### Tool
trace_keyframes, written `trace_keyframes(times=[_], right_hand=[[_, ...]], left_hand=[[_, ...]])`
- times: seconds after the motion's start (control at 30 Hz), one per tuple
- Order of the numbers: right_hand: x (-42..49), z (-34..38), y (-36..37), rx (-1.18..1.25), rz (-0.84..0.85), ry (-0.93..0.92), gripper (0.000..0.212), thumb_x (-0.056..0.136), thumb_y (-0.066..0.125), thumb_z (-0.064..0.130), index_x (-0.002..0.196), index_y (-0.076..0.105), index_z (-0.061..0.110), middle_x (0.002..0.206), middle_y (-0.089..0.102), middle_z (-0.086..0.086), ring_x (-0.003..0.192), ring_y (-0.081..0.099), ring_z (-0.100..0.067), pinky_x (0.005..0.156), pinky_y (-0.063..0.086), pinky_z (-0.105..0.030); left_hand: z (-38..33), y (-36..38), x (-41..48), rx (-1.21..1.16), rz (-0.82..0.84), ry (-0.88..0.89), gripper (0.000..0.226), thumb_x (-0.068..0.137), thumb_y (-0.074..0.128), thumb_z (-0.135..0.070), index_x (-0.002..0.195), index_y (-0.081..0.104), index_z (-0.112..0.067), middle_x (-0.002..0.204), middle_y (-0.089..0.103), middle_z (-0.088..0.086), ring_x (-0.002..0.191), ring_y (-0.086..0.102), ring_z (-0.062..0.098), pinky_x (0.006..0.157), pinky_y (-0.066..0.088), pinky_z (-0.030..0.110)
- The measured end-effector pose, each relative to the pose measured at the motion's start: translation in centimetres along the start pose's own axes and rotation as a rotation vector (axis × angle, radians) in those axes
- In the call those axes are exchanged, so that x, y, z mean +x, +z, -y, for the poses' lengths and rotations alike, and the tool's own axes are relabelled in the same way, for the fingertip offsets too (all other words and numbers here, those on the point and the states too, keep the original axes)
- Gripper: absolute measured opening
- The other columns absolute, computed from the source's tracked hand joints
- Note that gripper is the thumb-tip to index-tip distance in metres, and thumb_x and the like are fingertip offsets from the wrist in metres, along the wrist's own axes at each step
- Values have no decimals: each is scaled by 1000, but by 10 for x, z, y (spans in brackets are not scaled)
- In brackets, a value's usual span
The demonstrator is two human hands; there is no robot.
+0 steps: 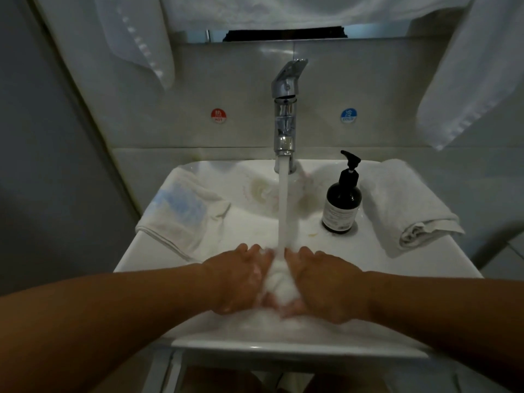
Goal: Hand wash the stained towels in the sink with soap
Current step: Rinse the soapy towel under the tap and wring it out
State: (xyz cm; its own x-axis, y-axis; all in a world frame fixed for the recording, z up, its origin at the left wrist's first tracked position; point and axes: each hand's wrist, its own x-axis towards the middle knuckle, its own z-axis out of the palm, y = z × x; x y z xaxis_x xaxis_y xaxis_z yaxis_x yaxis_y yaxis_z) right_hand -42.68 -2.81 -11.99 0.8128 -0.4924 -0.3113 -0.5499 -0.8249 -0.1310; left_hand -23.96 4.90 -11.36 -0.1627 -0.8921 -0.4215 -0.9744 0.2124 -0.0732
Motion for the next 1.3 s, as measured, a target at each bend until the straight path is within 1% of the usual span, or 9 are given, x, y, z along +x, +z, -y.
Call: trace_keyframes(times=[0.1, 0.3, 0.4, 0.63, 0.7, 0.8, 1.03, 1.17, 1.3], right_hand=[[4, -3, 1, 36, -56, 1, 97, 76, 57, 85, 148, 25, 28, 125, 55, -4, 99, 62, -21, 90, 56, -41], [2, -2, -5, -90, -89, -5, 94, 86, 50, 80, 153, 18, 22, 131, 56, -8, 109, 59, -24, 95, 49, -39], [2, -2, -9, -79, -59, -1, 92, 84, 50, 81, 151, 24, 23, 127, 56, -5, 109, 58, -23, 96, 49, -41], [-8, -11, -28, 416, 71, 43, 40, 78, 67, 74, 97, 57, 40, 94, 64, 16, 87, 61, -4, 72, 43, -19], [-8, -9, -37, 369, 67, 45, 52, 85, 58, 73, 120, 65, 34, 118, 68, 10, 106, 64, -13, 84, 43, -21], [-12, -3, -45, 376, 125, 19, 74, 94, 63, 54, 155, 32, 28, 150, 48, 7, 130, 50, -16, 96, 34, -19], [-2, 10, -5, 189, -42, -55, 113, 73, 72, 74, 157, 11, 30, 148, 43, -5, 125, 52, -22, 107, 46, -39], [8, 5, 0, 0, -76, -26, 85, 83, 68, 68, 144, 32, 20, 132, 56, -6, 107, 62, -22, 93, 55, -40], [11, 3, 1, -2, -86, 28, 102, 81, 56, 82, 150, 23, 14, 128, 60, -9, 102, 63, -24, 89, 55, -40]], left_hand=[[6, 8, 8, -113, -72, -15, 81, 93, 40, -75, 152, 26, -21, 141, 45, 7, 120, 51, 24, 107, 44, 40], [15, 17, 16, -305, -127, 5, 85, 77, 25, -95, 136, 47, -37, 132, 52, -9, 113, 57, 13, 103, 48, 38], [11, 5, 9, -324, -111, 39, 55, 95, 45, -69, 135, 52, -33, 132, 54, -7, 111, 57, 12, 102, 47, 31], [11, -25, -10, -460, 33, -54, 66, 87, 50, -75, 126, 67, -25, 121, 65, -1, 107, 62, 18, 98, 50, 34], [10, -26, -12, -440, -75, -88, 55, 100, 44, -60, 139, 58, -23, 135, 60, 0, 121, 57, 22, 104, 44, 34], [2, -19, -17, -569, -79, -37, 54, 106, 30, -54, 145, 49, -22, 141, 57, 2, 126, 54, 21, 111, 40, 38], [1, 14, -2, 89, -213, 126, 40, 105, 43, -41, 144, 45, -32, 147, 39, 9, 125, 46, 25, 108, 41, 38], [2, 18, 3, 26, -276, 144, 36, 105, 40, -42, 138, 46, -28, 126, 49, 5, 110, 55, 23, 94, 50, 37], [-1, 19, 11, -225, -246, -95, 38, 102, 48, -44, 130, 42, -19, 116, 62, 4, 98, 66, 27, 84, 55, 39]])
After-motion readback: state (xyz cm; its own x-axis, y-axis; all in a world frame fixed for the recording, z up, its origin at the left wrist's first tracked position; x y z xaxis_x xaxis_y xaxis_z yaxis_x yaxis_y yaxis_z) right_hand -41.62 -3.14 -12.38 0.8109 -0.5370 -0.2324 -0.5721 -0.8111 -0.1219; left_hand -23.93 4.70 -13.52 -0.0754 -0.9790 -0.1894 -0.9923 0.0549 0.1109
